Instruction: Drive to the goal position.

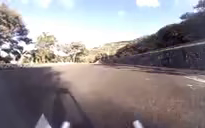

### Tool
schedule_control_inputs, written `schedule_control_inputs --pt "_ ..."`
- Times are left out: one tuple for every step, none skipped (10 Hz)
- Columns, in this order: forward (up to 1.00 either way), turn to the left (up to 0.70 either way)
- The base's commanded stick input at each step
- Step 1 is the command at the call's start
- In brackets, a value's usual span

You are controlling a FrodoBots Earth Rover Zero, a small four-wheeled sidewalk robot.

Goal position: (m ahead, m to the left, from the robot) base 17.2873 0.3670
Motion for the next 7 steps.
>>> schedule_control_inputs --pt "0.69 0.02" --pt "0.69 0.02" --pt "0.69 0.02" --pt "0.69 0.02" --pt "0.69 0.02" --pt "0.69 0.02" --pt "0.69 0.02"
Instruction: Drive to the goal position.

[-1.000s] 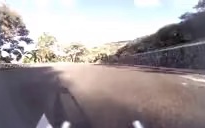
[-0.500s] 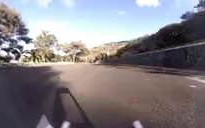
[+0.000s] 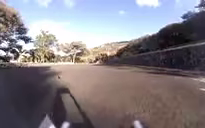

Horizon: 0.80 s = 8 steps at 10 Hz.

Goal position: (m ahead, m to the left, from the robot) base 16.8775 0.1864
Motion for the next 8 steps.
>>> schedule_control_inputs --pt "0.69 0.02" --pt "0.69 0.02" --pt "0.69 0.02" --pt "0.69 0.02" --pt "0.69 0.02" --pt "0.69 0.02" --pt "0.69 0.02" --pt "0.69 0.02"
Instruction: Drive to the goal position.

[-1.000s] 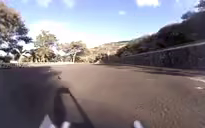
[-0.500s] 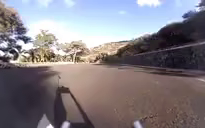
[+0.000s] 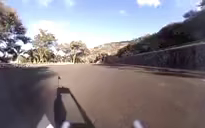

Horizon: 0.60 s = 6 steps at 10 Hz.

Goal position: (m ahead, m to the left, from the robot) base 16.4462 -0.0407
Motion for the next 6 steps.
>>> schedule_control_inputs --pt "0.69 0.02" --pt "0.69 0.02" --pt "0.69 -0.05" --pt "0.69 -0.15" --pt "0.69 -0.25" --pt "0.69 0.02"
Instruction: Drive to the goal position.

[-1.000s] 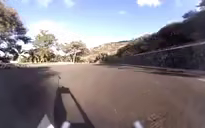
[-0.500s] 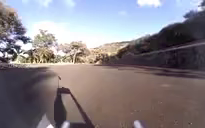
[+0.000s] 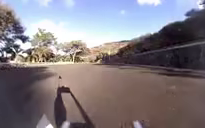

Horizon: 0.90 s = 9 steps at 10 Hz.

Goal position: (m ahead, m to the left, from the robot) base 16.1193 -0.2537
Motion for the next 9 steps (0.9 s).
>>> schedule_control_inputs --pt "0.69 0.02" --pt "0.69 0.02" --pt "0.69 0.02" --pt "0.69 0.02" --pt "0.69 0.02" --pt "0.69 0.02" --pt "0.69 0.02" --pt "0.69 0.02" --pt "0.69 0.02"
